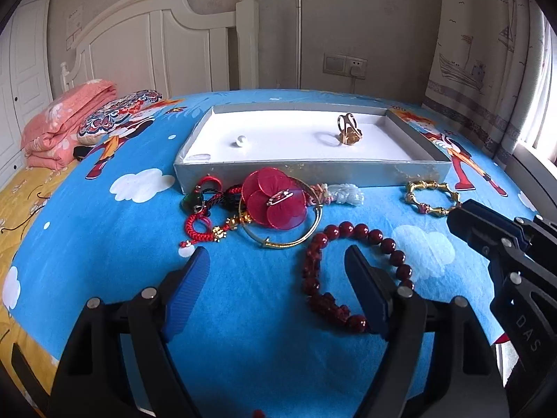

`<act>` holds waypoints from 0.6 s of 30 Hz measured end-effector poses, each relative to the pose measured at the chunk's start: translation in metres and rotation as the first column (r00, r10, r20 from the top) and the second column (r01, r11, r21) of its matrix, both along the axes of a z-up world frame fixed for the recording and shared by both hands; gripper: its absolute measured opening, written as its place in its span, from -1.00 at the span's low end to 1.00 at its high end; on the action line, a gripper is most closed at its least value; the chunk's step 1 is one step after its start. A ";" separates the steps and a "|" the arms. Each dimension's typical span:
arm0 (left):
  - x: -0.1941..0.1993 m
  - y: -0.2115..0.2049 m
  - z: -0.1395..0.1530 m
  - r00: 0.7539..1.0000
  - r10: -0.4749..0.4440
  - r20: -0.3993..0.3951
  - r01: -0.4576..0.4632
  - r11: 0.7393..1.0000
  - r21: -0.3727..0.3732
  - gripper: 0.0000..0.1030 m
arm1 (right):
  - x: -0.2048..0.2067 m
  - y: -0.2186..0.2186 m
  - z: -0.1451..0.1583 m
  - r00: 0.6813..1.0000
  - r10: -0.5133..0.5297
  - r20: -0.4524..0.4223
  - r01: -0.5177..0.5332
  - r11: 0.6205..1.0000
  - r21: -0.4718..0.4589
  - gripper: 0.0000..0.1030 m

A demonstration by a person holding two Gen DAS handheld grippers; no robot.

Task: Organize jewelry
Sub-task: 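Lift the pearl earring with right tool while left tool grasps the red bead bracelet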

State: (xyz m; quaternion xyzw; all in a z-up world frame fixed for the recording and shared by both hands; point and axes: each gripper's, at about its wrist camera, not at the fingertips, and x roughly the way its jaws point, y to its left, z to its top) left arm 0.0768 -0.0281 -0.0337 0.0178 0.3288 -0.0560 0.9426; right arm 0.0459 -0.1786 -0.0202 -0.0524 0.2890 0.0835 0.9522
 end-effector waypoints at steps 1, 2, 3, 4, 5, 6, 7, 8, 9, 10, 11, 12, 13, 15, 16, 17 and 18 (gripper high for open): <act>0.000 -0.002 0.000 1.000 -0.013 0.008 0.013 1.000 0.004 0.40 | 0.000 0.000 -0.001 1.000 0.000 -0.002 0.000 1.000 0.001 -0.73; 0.000 -0.006 0.000 1.000 -0.027 0.009 0.027 1.000 0.007 0.20 | 0.000 -0.001 -0.001 1.000 -0.002 -0.003 0.002 1.000 0.002 -0.73; 0.001 -0.008 -0.002 0.999 -0.040 0.001 0.040 0.999 0.005 -0.05 | 0.001 -0.002 -0.001 1.000 -0.002 -0.005 0.002 1.000 0.004 -0.73; 0.004 -0.009 -0.004 0.999 -0.048 -0.014 0.048 0.999 -0.001 -0.16 | 0.001 -0.003 -0.002 1.000 -0.003 -0.006 0.003 1.000 0.006 -0.73; 0.007 -0.010 -0.006 0.998 -0.051 -0.030 0.051 0.999 -0.010 -0.28 | 0.001 -0.003 -0.002 1.000 -0.003 -0.006 0.003 1.000 0.008 -0.73; 0.007 -0.010 -0.008 0.999 -0.047 -0.017 0.047 0.999 -0.006 -0.30 | 0.001 -0.003 -0.002 1.000 -0.002 -0.006 0.002 1.000 0.009 -0.73; 0.007 -0.012 -0.009 0.999 -0.049 -0.016 0.049 0.999 0.001 -0.30 | 0.001 -0.004 -0.003 1.000 -0.002 -0.007 0.002 1.000 0.010 -0.73; 0.007 -0.013 -0.009 0.999 -0.053 -0.013 0.053 0.999 0.004 -0.33 | 0.001 -0.004 -0.004 1.000 -0.002 -0.008 0.002 1.000 0.011 -0.73; 0.006 -0.014 -0.010 0.998 -0.062 -0.009 0.062 0.998 0.005 -0.54 | 0.001 -0.005 -0.004 1.000 -0.002 -0.011 0.003 1.000 0.012 -0.73; 0.005 -0.016 -0.010 0.997 -0.074 -0.006 0.074 0.997 0.006 -0.68 | 0.002 -0.005 -0.005 1.000 -0.002 -0.013 0.003 1.000 0.013 -0.73; 0.004 -0.018 -0.010 0.996 -0.085 -0.005 0.085 0.996 0.008 -0.79 | 0.002 -0.005 -0.006 1.000 -0.002 -0.016 0.002 1.000 0.014 -0.73; 0.003 -0.019 -0.011 0.996 -0.091 -0.003 0.091 0.996 0.011 -0.79 | 0.002 -0.005 -0.007 1.000 0.000 -0.018 0.001 1.000 0.015 -0.73; 0.002 -0.020 -0.011 0.995 -0.097 0.000 0.097 0.995 0.014 -0.79 | 0.001 -0.004 -0.008 1.000 0.002 -0.020 -0.002 1.000 0.015 -0.73; 0.000 -0.020 -0.011 0.995 -0.104 0.003 0.103 0.995 0.013 -0.80 | 0.000 -0.004 -0.009 1.000 0.007 -0.023 -0.007 1.000 0.016 -0.73; -0.001 -0.020 -0.011 0.995 -0.104 0.004 0.104 0.995 0.009 -0.80 | 0.000 -0.003 -0.010 1.000 0.010 -0.023 -0.010 1.000 0.016 -0.73; -0.002 -0.020 -0.011 0.995 -0.105 0.003 0.105 0.994 0.007 -0.80 | -0.001 -0.003 -0.010 1.000 0.014 -0.022 -0.013 1.000 0.016 -0.73; -0.004 -0.020 -0.011 0.994 -0.105 0.005 0.105 0.994 0.008 -0.80 | -0.002 -0.002 -0.010 1.000 0.017 -0.020 -0.017 1.000 0.016 -0.73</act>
